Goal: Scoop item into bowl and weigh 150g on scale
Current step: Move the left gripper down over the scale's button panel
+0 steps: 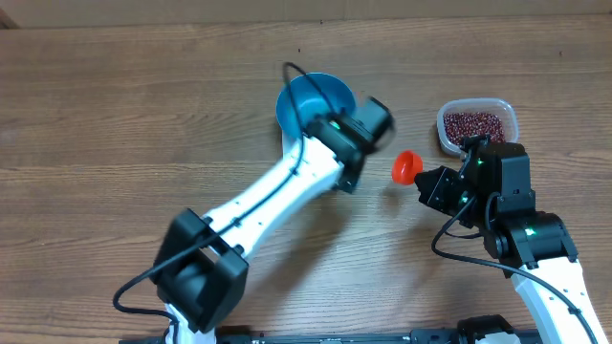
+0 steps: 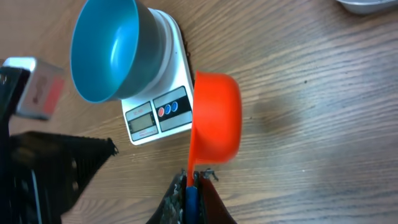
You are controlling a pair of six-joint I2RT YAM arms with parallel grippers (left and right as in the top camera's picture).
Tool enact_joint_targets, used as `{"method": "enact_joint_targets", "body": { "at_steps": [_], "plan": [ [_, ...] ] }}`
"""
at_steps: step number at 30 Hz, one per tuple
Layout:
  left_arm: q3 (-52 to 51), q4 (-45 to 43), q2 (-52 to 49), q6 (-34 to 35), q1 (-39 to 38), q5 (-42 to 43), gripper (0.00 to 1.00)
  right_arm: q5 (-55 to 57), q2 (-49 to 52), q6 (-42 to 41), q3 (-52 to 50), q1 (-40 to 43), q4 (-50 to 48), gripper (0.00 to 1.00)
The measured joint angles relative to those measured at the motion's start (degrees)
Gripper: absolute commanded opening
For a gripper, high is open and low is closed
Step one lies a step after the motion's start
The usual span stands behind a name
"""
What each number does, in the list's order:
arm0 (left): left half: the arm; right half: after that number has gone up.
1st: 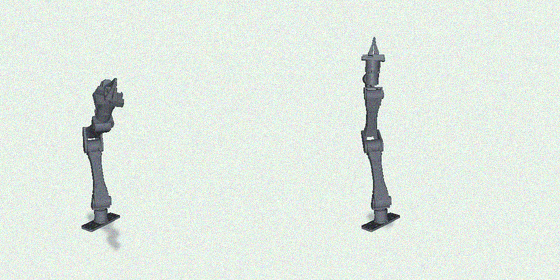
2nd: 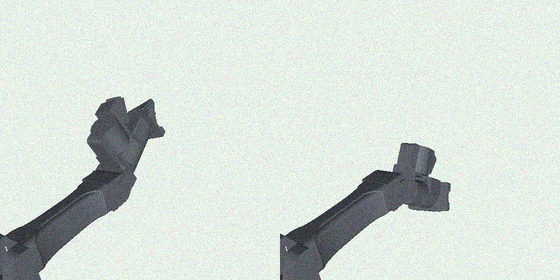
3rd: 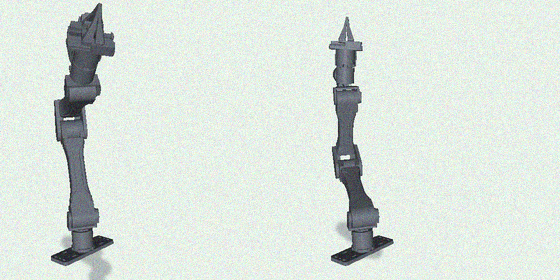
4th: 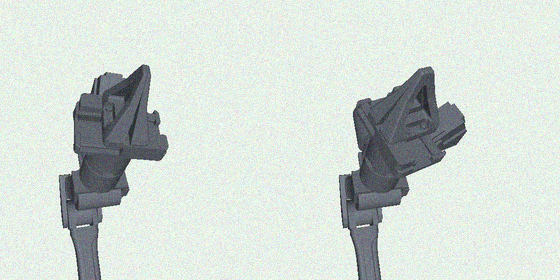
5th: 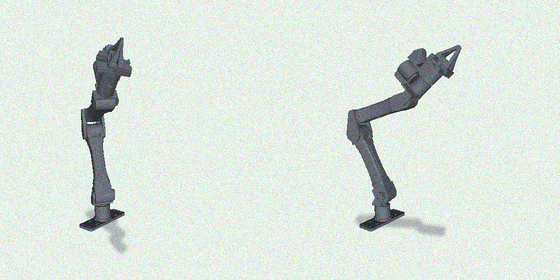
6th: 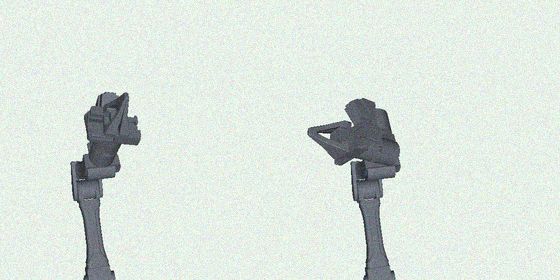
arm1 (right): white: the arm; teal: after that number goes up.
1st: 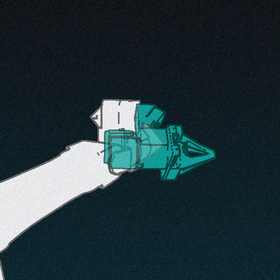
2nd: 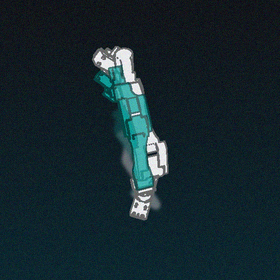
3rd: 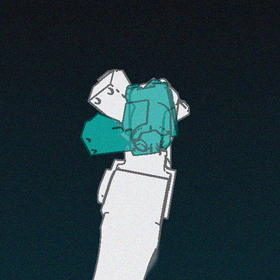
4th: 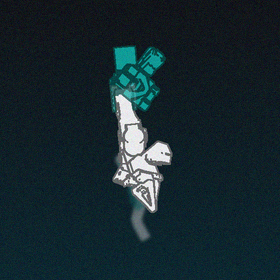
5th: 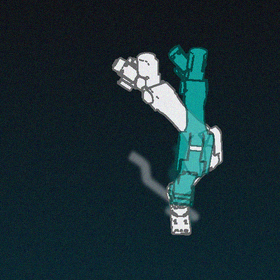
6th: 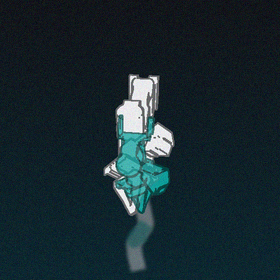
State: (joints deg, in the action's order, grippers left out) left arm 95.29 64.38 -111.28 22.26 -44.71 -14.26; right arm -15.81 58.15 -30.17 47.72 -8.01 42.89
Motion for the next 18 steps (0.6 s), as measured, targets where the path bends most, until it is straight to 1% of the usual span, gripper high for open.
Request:
{"method": "enact_joint_targets", "body": {
  "at_steps": [4,12,15,18],
  "plan": [
    [0.0,-0.5,0.0,0.0,-2.71,-1.49,0.05,0.37,0.0,0.0,0.0,0.0,0.48,0.04],
    [-0.48,-2.12,1.05,0.0,-0.66,-1.92,0.05,1.16,0.0,0.0,0.0,0.0,0.48,0.04],
    [-2.47,-4.31,4.2,-0.31,-0.39,-1.84,0.05,1.27,0.0,0.02,0.0,0.0,0.48,0.04],
    [-6.47,-8.31,9.46,-1.42,0.26,-1.03,0.05,1.31,0.0,0.0,0.0,0.0,0.52,0.04]
  ]
}}
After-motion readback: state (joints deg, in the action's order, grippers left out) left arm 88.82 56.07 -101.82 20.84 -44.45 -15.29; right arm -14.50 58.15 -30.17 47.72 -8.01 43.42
